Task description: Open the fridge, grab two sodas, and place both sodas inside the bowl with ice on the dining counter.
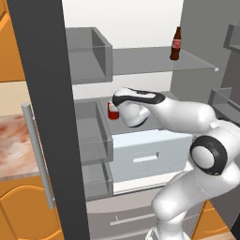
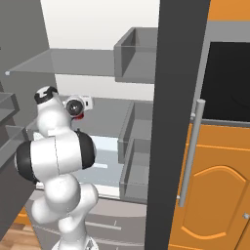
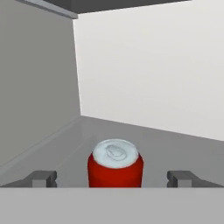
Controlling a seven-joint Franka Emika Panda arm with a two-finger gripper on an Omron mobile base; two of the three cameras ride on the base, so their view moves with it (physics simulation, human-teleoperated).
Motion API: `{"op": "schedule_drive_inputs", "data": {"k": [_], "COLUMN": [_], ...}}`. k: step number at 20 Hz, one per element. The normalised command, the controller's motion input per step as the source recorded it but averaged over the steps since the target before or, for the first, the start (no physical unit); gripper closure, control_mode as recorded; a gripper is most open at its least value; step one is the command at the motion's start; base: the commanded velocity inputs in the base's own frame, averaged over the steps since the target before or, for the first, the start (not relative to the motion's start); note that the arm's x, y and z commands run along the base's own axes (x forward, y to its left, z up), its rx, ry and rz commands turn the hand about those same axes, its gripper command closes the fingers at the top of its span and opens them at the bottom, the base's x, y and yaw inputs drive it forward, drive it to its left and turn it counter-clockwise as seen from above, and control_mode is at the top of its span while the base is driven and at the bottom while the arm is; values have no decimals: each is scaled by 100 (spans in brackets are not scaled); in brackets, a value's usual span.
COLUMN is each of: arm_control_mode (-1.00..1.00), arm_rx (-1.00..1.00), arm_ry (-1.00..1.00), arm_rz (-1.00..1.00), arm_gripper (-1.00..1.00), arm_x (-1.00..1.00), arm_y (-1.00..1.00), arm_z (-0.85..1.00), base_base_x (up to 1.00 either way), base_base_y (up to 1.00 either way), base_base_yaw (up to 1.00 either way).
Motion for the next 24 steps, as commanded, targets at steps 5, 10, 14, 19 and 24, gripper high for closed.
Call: {"op": "schedule_drive_inputs", "data": {"k": [5,10,14,19,24], "arm_control_mode": [-100,-100,-100,-100,-100], "arm_rx": [-1,-3,0,0,-1], "arm_ry": [2,4,1,1,0], "arm_rz": [0,0,0,0,0], "arm_gripper": [-100,-100,-100,-100,100], "arm_x": [30,14,15,20,23], "arm_y": [2,5,1,2,17], "arm_z": [-22,-39,-12,-15,-16], "base_base_x": [0,0,0,0,0], "base_base_y": [0,0,0,0,0], "base_base_yaw": [0,0,0,0,0]}}
